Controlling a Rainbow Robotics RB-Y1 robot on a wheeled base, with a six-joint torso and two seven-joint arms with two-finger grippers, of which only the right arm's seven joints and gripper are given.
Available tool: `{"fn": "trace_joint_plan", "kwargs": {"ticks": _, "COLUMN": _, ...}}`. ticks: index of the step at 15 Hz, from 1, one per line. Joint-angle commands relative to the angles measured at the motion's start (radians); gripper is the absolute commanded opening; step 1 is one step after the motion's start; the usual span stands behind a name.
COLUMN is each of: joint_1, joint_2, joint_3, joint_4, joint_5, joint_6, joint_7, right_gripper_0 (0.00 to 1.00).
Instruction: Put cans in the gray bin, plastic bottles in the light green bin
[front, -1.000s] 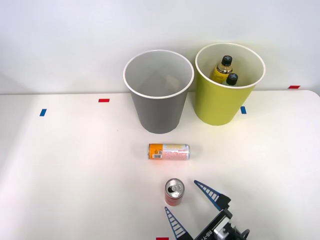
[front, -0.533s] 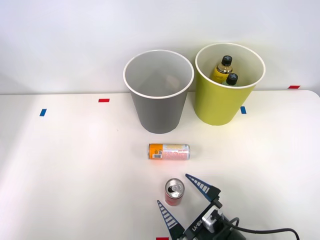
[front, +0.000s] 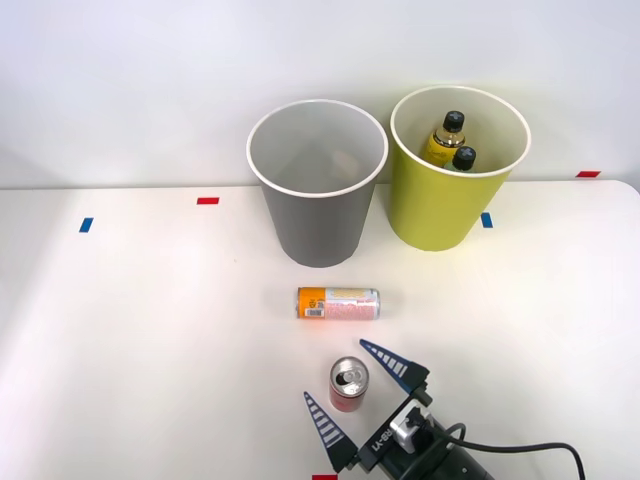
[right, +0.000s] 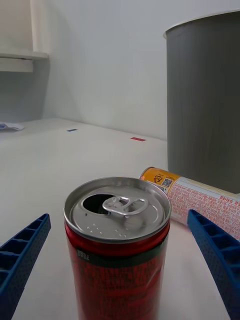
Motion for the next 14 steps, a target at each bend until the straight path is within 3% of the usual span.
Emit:
{"fn": "trace_joint_plan", "kwargs": {"ticks": 1, "joint_1": 0.001, "joint_2": 0.000, "joint_3": 0.000, "joint_4": 0.000, "joint_5": 0.019, "joint_6": 0.003, "joint_7": 0.005, "right_gripper_0": 0.44}}
{"fn": "trace_joint_plan", "kwargs": {"ticks": 2, "joint_1": 0.001, "joint_2": 0.000, "joint_3": 0.000, "joint_4": 0.000, "joint_5": 0.019, "joint_6": 0.003, "joint_7": 0.005, "right_gripper_0": 0.26}}
{"fn": "trace_joint_plan", "kwargs": {"ticks": 3, "joint_1": 0.000, "joint_2": 0.000, "joint_3": 0.000, "joint_4": 0.000, "joint_5": 0.018, "joint_6": 0.003, "joint_7": 0.005, "right_gripper_0": 0.22}}
{"fn": "trace_joint_plan", "kwargs": {"ticks": 9, "joint_1": 0.023, "joint_2": 0.016, "joint_3": -0.012, "joint_4": 0.000, "joint_5": 0.029, "joint_6": -0.026, "joint_7": 0.000, "right_gripper_0": 0.17}}
{"fn": "trace_joint_plan", "kwargs": {"ticks": 14, "joint_1": 0.018, "joint_2": -0.040, "joint_3": -0.026, "joint_4": -0.023, "joint_5": 0.061, "joint_6": -0.085, "joint_7": -0.015, "right_gripper_0": 0.12}}
